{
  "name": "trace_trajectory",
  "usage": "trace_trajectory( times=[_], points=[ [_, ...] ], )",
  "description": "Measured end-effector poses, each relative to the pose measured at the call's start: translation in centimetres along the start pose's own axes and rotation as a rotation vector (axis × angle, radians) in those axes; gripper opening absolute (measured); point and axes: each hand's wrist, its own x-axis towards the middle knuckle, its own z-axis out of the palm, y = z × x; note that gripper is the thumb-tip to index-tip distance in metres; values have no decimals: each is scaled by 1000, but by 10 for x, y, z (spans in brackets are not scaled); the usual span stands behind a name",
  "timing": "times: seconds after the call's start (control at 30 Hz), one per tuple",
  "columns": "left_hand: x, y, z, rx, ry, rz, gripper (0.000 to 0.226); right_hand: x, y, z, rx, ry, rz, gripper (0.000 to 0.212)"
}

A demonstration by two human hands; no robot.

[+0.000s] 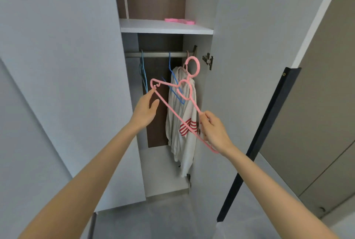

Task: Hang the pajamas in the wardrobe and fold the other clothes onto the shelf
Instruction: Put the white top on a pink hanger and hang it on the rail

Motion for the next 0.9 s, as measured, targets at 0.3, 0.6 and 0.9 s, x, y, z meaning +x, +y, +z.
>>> trace_trajectory(
  times=[0.3, 0.6, 0.9],
  points=[
    [-143, -43, -71, 533, -95, 53, 49, -132, -24, 62, 53, -354, 126, 30],
    [-283, -68, -136, 291, -169, 10, 31, -236, -8, 122, -76, -530, 140, 34],
    [-394, -86, -162, 269, -303, -113, 36, -295, -27, 187, -180, -690, 73, 30]
  ],
)
